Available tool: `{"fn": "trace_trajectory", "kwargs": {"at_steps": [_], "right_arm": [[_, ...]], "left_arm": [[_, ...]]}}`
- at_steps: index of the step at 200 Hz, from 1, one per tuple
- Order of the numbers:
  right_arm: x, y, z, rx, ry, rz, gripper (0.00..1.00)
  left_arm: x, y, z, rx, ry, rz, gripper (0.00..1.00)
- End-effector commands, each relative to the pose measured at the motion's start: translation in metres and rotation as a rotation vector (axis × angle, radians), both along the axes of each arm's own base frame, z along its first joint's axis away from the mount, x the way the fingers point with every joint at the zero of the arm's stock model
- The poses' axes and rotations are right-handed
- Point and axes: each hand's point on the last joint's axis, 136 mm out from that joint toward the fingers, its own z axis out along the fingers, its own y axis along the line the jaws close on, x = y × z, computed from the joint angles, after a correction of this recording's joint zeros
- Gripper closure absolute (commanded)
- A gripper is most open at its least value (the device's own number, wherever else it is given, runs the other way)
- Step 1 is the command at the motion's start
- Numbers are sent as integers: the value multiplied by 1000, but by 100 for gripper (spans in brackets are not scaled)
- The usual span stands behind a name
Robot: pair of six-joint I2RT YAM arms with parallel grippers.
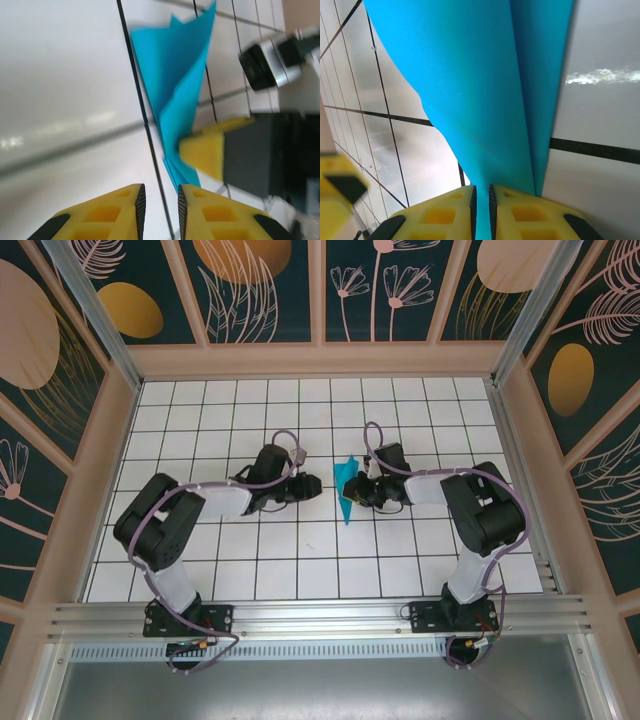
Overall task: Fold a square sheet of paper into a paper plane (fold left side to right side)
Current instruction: Fold the wing for the fifth time at the center of the table.
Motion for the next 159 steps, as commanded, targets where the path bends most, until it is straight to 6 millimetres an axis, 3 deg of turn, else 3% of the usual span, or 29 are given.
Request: {"fn": "trace_trajectory", "kwargs": {"at_steps": [1, 28, 64, 98, 159], "right_arm": [[-24, -21, -37, -124, 131, -49, 82], [-25, -20, -37, -118, 133, -50, 82], [-24, -18, -35, -113, 125, -42, 82], [-23, -17, -34, -109, 125, -35, 82], [-22, -13, -33, -106, 130, -28, 82]], "left_arm": [[-32, -30, 20, -154, 72, -42, 74], [-52, -55, 29, -248, 148, -44, 75], [-52, -72, 20, -258, 195, -43, 82], [-50, -75, 3, -254, 256, -13, 88], [-41, -81, 4, -292, 272, 24, 94]]}}
